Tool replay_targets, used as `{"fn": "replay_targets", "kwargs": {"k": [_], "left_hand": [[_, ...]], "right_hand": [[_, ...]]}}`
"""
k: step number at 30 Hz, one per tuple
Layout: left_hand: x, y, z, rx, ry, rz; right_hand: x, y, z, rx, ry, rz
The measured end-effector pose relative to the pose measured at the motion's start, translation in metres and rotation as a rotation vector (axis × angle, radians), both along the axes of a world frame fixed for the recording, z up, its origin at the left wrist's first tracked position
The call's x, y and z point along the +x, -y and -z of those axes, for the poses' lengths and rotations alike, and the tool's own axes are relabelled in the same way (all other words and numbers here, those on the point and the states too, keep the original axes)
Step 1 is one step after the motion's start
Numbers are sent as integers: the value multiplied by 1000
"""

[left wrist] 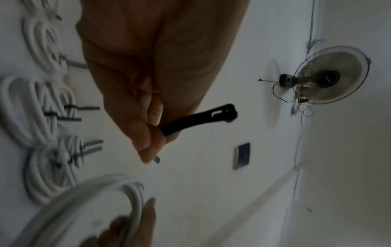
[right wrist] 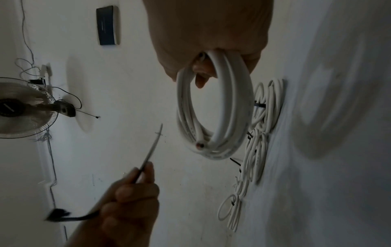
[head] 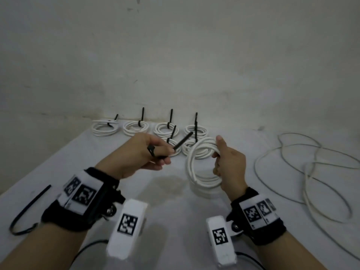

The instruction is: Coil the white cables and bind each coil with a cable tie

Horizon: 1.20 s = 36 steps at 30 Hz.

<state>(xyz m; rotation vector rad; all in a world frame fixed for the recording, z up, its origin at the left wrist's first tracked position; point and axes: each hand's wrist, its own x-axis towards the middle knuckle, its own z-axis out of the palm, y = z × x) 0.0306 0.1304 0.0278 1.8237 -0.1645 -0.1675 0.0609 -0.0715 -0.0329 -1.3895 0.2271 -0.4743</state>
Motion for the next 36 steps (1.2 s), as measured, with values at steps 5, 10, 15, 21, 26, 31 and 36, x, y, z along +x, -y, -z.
{"fn": "replay_targets", "kwargs": {"k": [5,10,15,21,26,31,36], "left_hand": [[-11,35,14,9,-29,47],[-10,52,20,-43,21,-21],[-12,65,18,-100,147,-90],[-12,67,20,-224,194,-41],[-16,58,23,-234,300,88],[-9,60,27,-121,489,14],[-1,59,18,-129,581,-55]], "right_hand": [[1,5,-3,-40,57,40],[-2,1,-4,-110,136,23],[-6,-5,-7,-99,178,-101],[-6,3,-9,-121,233,-42],[-5,11,-12,-72,209,8],[-8,5,-13,-63,207,-68],[-20,-5,-18,-161,292,-200]]}}
